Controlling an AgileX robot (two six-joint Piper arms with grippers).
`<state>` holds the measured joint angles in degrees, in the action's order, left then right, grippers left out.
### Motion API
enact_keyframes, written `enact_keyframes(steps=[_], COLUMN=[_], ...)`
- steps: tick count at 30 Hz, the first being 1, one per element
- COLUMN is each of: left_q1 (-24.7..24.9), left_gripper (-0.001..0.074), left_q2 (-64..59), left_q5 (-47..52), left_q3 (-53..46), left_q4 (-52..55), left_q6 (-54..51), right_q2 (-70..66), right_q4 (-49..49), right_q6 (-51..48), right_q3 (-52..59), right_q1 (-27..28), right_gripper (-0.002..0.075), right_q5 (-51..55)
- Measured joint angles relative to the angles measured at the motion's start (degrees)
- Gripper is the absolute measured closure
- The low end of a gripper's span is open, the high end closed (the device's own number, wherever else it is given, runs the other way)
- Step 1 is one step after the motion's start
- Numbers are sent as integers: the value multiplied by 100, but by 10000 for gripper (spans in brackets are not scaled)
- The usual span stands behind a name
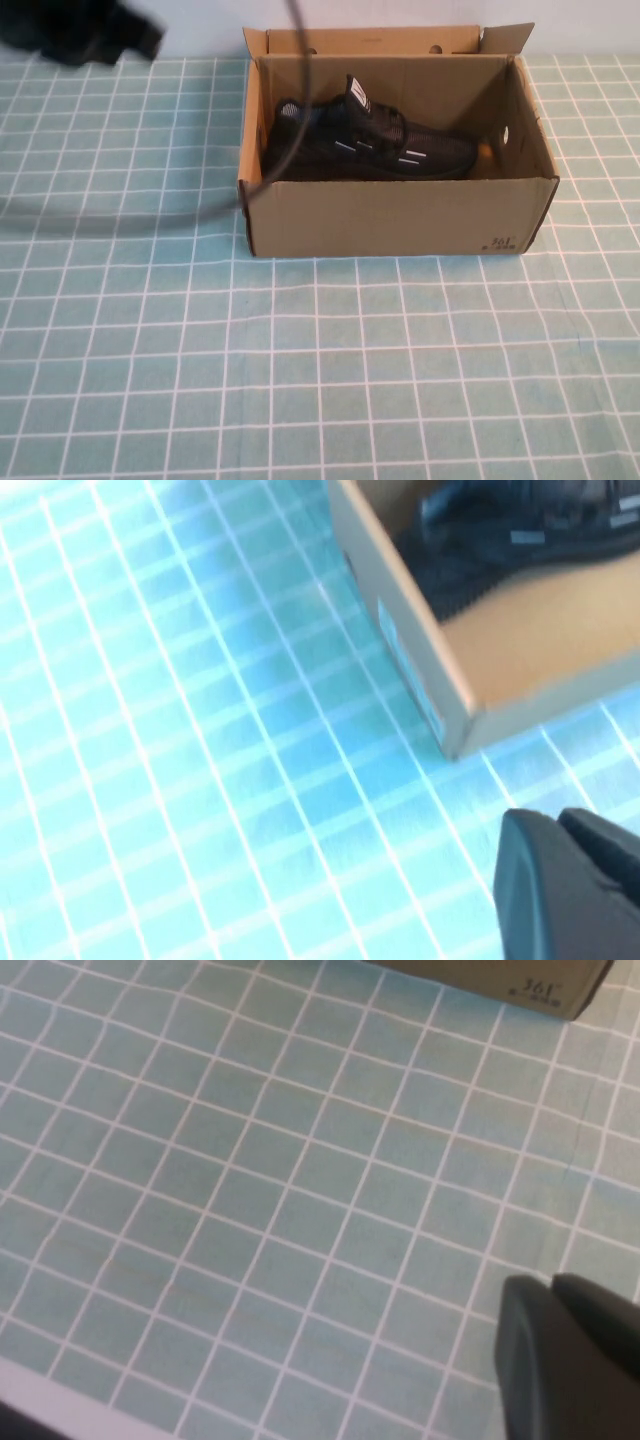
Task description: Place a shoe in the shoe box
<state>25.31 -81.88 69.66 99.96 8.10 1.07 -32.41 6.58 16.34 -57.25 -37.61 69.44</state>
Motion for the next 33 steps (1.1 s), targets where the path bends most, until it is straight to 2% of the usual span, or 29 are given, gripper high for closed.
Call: enact_keyframes(steps=[4,8,13,17,23,29,33], left_q1=[0,0,0,0,0,0,0], left_gripper=[737,737,737,737,738,738,738], left_q2=[1217,2698,4534,6272,8145,8181,8042], left_q5=[-574,-1556,-2749,-3482,-4006,-4001,-4092], left_q3=[-1598,-3189,-5036,-6246,-7553,-8098,-8111], left_q4=[0,0,0,0,0,5,5], left_q6=[235,306,330,330,470,480,480], right_q2=[686,1201,1753,2159,2414,2393,2393], right_q4=[-90,-272,-553,-553,-789,-723,-723], right_q6=[89,87,-41,-243,-371,-513,-489], right_q3=[0,13,507,1369,2910,4427,5067], right_q1=[0,0,0,0,0,0,0], right_gripper=[735,735,735,735,735,735,735], right_q5=[210,530,9,-1335,-4260,-6505,-7351])
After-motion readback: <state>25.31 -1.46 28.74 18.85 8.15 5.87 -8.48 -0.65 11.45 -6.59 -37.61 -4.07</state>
